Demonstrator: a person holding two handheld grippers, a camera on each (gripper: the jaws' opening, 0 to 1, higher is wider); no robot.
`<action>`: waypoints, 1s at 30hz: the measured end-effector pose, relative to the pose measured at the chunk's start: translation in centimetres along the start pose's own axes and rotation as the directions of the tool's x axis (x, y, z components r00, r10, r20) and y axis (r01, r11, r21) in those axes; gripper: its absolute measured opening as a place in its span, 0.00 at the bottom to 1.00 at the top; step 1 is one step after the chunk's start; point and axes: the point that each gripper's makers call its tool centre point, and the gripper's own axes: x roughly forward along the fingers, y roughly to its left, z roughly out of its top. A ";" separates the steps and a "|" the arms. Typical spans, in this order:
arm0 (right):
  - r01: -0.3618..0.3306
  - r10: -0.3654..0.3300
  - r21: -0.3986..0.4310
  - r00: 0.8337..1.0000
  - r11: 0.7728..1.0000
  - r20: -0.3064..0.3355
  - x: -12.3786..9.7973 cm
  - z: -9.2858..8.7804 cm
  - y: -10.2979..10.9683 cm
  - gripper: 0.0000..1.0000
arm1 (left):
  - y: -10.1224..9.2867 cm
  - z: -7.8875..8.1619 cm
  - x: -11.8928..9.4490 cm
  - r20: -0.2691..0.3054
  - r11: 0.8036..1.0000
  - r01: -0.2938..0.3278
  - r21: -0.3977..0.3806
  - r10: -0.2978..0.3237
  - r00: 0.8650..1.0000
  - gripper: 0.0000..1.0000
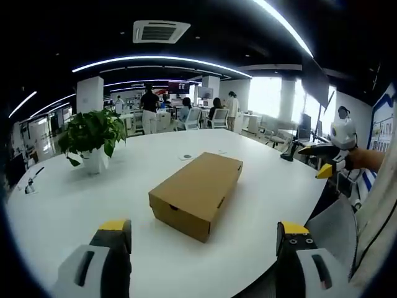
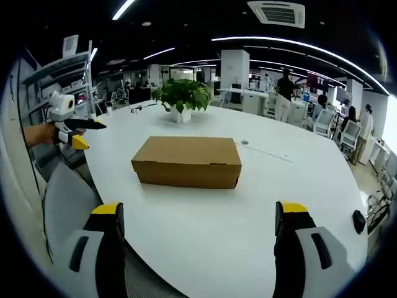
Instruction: Operate the shoe box by opening the lid, removing the specified soft item, and placing it in the target area until the item is outside and the box remains undamaged.
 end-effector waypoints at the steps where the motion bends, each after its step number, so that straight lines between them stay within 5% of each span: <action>1: 0.000 0.000 0.001 1.000 1.000 0.001 0.0 0.0 0.0 0.96 | 0.0 0.0 0.0 -0.002 1.000 0.000 0.003 0.001 1.000 0.99; 30: -0.004 0.004 0.000 1.000 1.000 0.003 0.0 0.0 0.0 0.96 | -0.3 -0.4 0.5 -0.016 1.000 0.007 0.017 -0.007 1.000 0.99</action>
